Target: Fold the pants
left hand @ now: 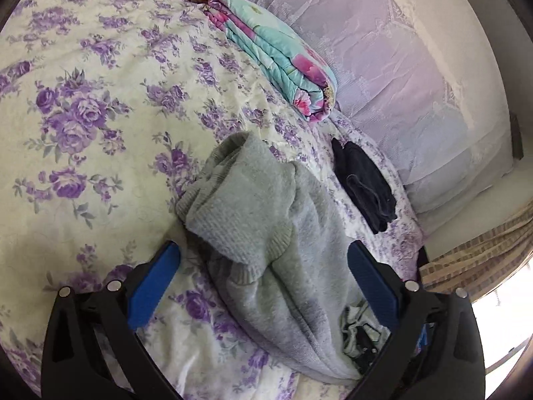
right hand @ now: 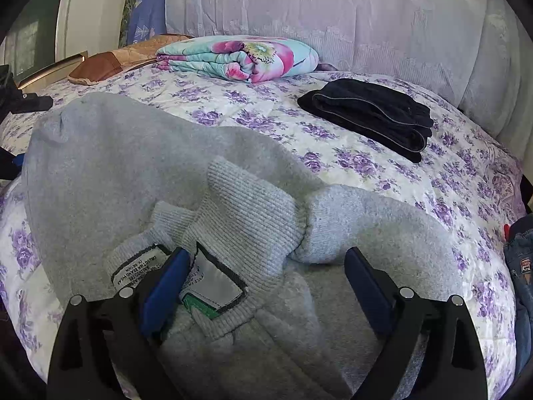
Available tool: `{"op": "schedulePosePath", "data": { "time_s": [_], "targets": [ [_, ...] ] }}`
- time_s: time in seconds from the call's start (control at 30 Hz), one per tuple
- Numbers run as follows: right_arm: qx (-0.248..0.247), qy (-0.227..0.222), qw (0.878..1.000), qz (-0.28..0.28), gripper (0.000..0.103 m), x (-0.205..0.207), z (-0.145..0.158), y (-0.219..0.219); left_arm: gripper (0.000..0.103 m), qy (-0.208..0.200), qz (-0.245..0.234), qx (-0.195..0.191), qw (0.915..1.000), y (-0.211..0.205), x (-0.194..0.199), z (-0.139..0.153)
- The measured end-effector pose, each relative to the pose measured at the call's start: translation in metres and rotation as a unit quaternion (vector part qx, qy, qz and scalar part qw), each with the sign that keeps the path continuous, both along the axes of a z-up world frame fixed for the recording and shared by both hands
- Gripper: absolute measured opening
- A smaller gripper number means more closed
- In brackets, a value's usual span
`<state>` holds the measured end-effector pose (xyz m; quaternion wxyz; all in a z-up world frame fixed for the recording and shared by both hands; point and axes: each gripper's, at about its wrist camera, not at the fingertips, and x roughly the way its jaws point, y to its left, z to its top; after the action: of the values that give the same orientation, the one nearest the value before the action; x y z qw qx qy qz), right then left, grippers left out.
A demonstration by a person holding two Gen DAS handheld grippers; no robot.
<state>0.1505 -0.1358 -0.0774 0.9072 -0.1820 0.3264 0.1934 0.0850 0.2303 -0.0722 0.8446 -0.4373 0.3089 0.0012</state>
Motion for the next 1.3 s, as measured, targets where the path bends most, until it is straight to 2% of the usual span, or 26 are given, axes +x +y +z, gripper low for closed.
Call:
{"op": "schedulePosePath", "data": {
  "time_s": [0.1, 0.17, 0.23, 0.3, 0.4, 0.53, 0.63, 0.77, 0.8, 0.83, 0.87, 0.9, 1.03, 1.1, 1.23, 1.3],
  "targets": [
    [0.000, 0.000, 1.000, 0.000, 0.095, 0.000, 0.000, 0.000, 0.098, -0.017, 0.001, -0.034, 0.9993, 0.008, -0.004, 0.000],
    [-0.001, 0.000, 1.000, 0.000, 0.095, 0.000, 0.000, 0.000, 0.096, -0.006, -0.001, -0.023, 0.9997, 0.005, 0.001, 0.000],
    [0.000, 0.000, 1.000, 0.000, 0.095, 0.000, 0.000, 0.000, 0.085, 0.007, -0.004, 0.000, 1.0000, -0.001, 0.007, -0.002],
    [0.000, 0.000, 1.000, 0.000, 0.095, 0.000, 0.000, -0.001, 0.061, 0.019, -0.012, -0.003, 0.9997, -0.004, 0.013, -0.009],
    [0.001, 0.000, 1.000, 0.001, 0.095, 0.000, 0.000, 0.000, 0.050, 0.026, 0.004, -0.008, 0.9996, -0.003, 0.017, -0.017],
    [0.003, 0.001, 1.000, 0.000, 0.096, -0.001, 0.000, 0.001, 0.036, 0.007, 0.010, -0.008, 0.9999, -0.003, 0.012, -0.013],
    [0.017, -0.003, 1.000, 0.003, 0.095, -0.004, 0.005, -0.002, 0.032, -0.005, 0.014, 0.019, 0.9997, -0.008, 0.004, -0.003],
    [0.057, -0.059, 0.996, -0.021, 0.098, -0.022, 0.030, -0.011, 0.030, -0.019, 0.018, 0.086, 0.9960, -0.025, -0.006, 0.020],
    [0.030, -0.053, 0.997, -0.037, 0.099, -0.018, 0.028, -0.009, 0.030, -0.023, 0.019, 0.105, 0.9940, -0.032, -0.008, 0.028],
    [-0.016, -0.028, 0.998, -0.046, 0.100, -0.009, 0.017, -0.003, 0.029, -0.030, 0.019, 0.122, 0.9919, -0.038, -0.009, 0.036],
    [-0.041, -0.011, 0.998, -0.037, 0.100, -0.003, 0.006, 0.001, 0.029, -0.035, 0.017, 0.134, 0.9902, -0.043, -0.011, 0.042],
    [-0.032, -0.019, 0.999, -0.029, 0.100, -0.004, 0.002, 0.001, 0.029, -0.043, 0.016, 0.152, 0.9873, -0.052, -0.012, 0.051],
    [0.020, 0.012, 0.999, -0.030, 0.100, 0.001, 0.008, -0.008, 0.029, -0.072, 0.000, 0.223, 0.9722, -0.087, -0.016, 0.084],
    [0.075, 0.012, 0.997, -0.023, 0.099, -0.008, 0.015, -0.024, 0.029, -0.089, -0.015, 0.249, 0.9643, -0.107, -0.016, 0.099],
    [0.194, 0.011, 0.980, -0.033, 0.099, -0.022, 0.035, -0.078, 0.028, -0.113, -0.045, 0.293, 0.9484, -0.151, -0.010, 0.120],
    [0.231, -0.005, 0.970, -0.070, 0.099, -0.028, 0.041, -0.112, 0.028, -0.124, -0.064, 0.317, 0.9382, -0.179, -0.004, 0.127]
  ]
}}
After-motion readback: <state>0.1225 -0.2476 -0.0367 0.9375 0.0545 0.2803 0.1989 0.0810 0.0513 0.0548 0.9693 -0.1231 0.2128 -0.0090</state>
